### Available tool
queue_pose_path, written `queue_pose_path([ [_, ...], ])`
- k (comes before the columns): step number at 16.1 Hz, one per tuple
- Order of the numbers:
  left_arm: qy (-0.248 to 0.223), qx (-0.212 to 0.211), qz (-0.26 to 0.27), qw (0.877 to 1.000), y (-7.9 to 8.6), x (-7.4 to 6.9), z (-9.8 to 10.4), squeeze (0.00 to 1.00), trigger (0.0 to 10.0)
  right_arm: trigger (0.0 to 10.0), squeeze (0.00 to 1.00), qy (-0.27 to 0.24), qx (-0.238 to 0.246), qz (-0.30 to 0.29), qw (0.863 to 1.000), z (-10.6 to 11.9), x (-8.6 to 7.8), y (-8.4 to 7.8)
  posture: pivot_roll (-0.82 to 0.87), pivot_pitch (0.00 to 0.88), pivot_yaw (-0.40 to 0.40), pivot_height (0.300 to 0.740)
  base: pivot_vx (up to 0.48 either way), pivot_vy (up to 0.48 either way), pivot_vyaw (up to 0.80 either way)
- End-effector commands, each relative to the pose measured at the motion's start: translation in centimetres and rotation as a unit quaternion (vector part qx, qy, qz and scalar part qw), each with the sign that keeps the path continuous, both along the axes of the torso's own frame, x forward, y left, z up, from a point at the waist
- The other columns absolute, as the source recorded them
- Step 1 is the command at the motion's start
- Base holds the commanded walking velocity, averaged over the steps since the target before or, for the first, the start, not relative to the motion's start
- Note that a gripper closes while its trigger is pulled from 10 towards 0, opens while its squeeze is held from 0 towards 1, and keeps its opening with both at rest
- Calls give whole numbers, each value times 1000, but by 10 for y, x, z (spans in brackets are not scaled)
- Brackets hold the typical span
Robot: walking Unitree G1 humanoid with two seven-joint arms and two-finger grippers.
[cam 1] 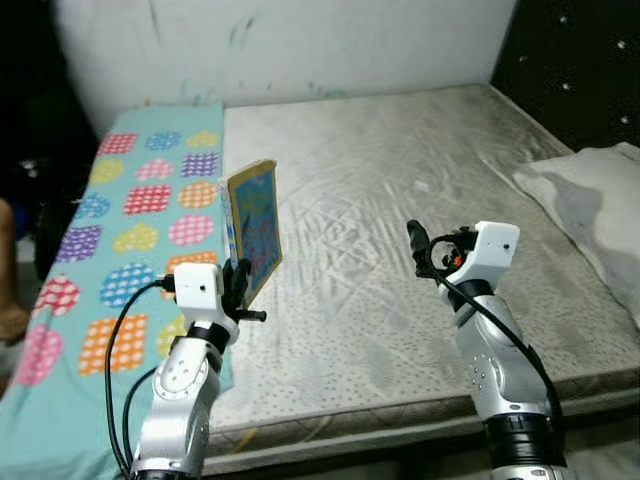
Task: Clean up the room
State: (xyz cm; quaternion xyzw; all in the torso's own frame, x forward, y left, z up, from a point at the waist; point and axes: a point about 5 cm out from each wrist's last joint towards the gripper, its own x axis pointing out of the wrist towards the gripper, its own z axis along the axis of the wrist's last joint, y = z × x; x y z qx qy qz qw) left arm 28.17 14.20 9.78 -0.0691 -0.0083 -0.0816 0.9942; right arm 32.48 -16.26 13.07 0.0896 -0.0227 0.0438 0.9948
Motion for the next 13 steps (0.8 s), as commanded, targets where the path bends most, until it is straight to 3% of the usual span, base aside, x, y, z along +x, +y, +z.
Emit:
queue_pose_path([
  [1, -12, 3, 8, 1000, 4, 1, 5, 0, 2392, 10000, 0, -2, -1, 10, 1000, 0, 0, 3, -89, 0, 54, 740, 0, 0, 0],
  [2, -12, 3, 9, 1000, 4, 1, 5, 0, 2353, 10000, 0, -6, -8, 15, 1000, 1, 0, 4, -87, 0, 55, 740, 0, 0, 0],
  [6, -12, 4, 18, 1000, 6, 3, 6, 0, 2353, 10000, 0, -12, -28, 25, 999, 3, 0, 9, -81, 0, 56, 740, 0, 0, 800],
  [9, -11, -3, 32, 999, 8, 5, 8, 0, 3765, 10000, 0, -16, -21, 24, 999, 4, 2, 10, -79, 0, 57, 740, 0, 0, 800],
  [10, -11, -17, 35, 999, 6, 5, 10, 0, 4314, 10000, 0, -23, -13, 21, 999, 8, 6, 11, -87, 0, 72, 740, 0, 0, 0],
  [13, -13, -39, 38, 998, 4, 9, 16, 0, 4745, 10000, 0, -30, -16, 26, 999, 13, 11, 20, -90, 0, 73, 740, 0, 0, 0],
])
